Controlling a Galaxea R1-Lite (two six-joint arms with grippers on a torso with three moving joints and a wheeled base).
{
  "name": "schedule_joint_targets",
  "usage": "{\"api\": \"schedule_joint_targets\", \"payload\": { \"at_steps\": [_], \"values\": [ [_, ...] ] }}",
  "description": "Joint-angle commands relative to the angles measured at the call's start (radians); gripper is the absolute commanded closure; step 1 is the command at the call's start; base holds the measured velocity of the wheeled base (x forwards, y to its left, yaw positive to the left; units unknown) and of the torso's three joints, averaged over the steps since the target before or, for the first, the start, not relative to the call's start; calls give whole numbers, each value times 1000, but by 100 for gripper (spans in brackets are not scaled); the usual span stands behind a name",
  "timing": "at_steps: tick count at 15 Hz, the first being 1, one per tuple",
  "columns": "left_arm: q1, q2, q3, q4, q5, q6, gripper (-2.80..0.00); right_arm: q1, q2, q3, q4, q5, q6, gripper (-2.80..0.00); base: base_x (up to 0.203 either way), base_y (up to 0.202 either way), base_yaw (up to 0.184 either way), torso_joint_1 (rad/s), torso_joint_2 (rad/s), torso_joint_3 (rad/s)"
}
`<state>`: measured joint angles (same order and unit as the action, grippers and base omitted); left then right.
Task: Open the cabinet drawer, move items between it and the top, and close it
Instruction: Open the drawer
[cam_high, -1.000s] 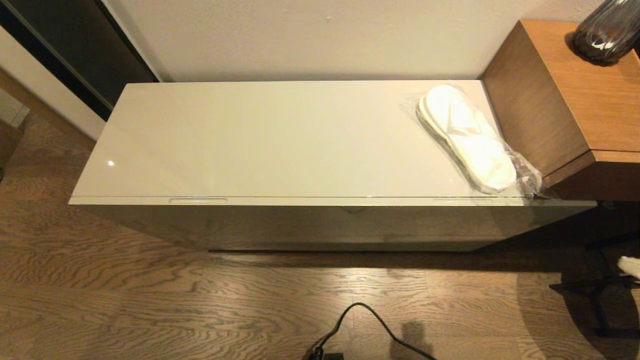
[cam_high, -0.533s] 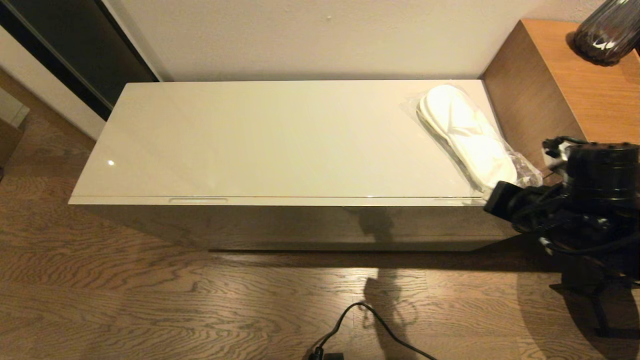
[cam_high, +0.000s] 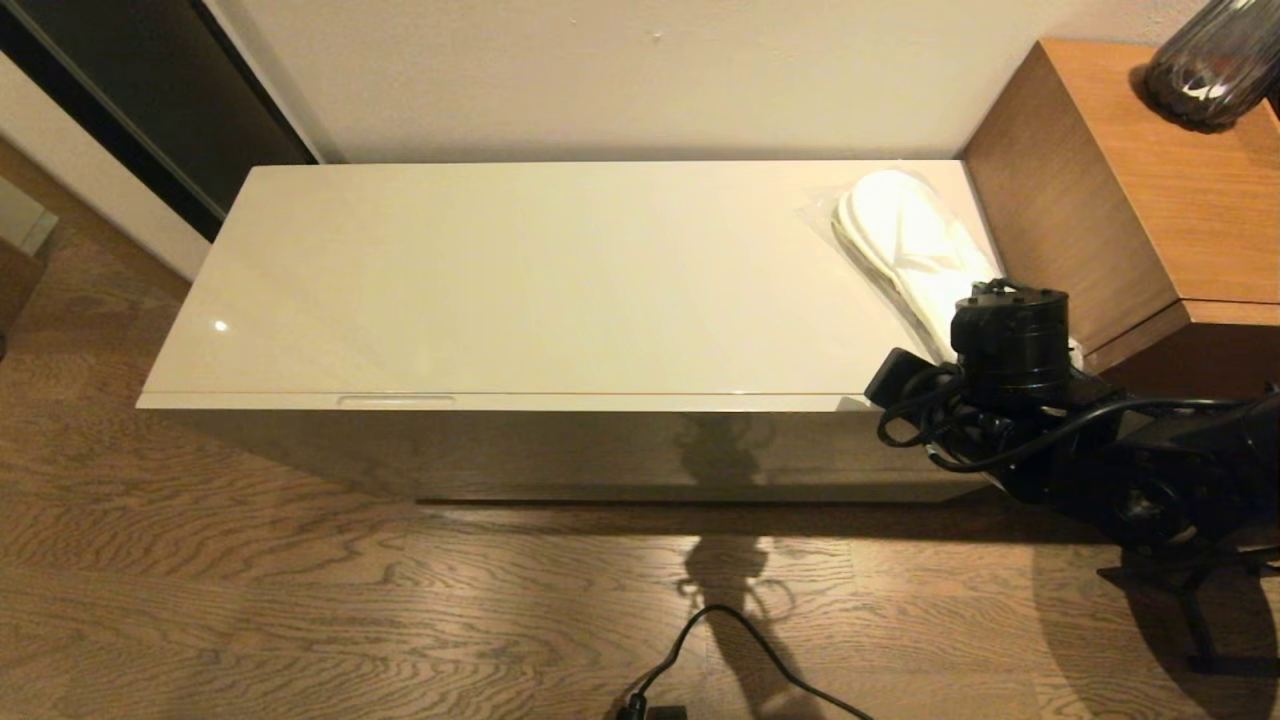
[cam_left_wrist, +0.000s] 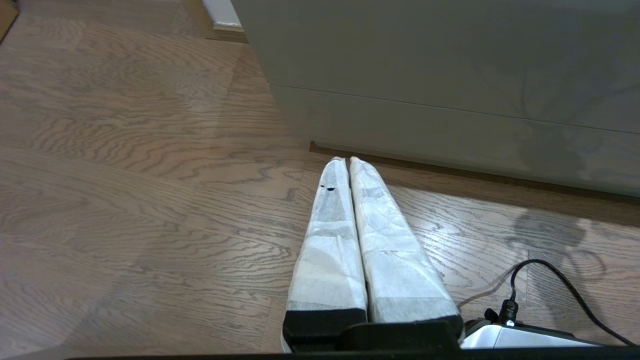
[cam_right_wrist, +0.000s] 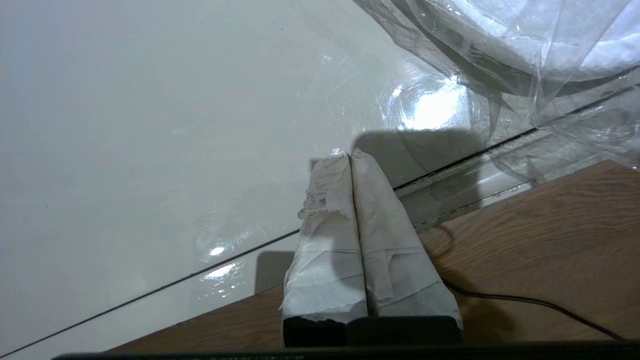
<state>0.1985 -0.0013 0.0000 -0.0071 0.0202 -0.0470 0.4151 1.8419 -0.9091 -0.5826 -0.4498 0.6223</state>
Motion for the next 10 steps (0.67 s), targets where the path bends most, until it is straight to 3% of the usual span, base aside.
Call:
{"api": "schedule_joint_targets", "payload": {
  "at_steps": [1, 6, 10],
  "values": [
    [0, -39, 2, -1, 1, -1, 0, 1, 10, 6, 4, -1, 4, 0, 0, 0, 0, 0, 0, 0],
    [0, -39, 2, -1, 1, -1, 0, -5, -43, 49, 35, 12, -2, 0, 0, 0, 0, 0, 0, 0],
    [1, -39, 2, -1, 1, -1, 0, -54, -49, 78, 67, 17, -3, 0, 0, 0, 0, 0, 0, 0]
  ]
}}
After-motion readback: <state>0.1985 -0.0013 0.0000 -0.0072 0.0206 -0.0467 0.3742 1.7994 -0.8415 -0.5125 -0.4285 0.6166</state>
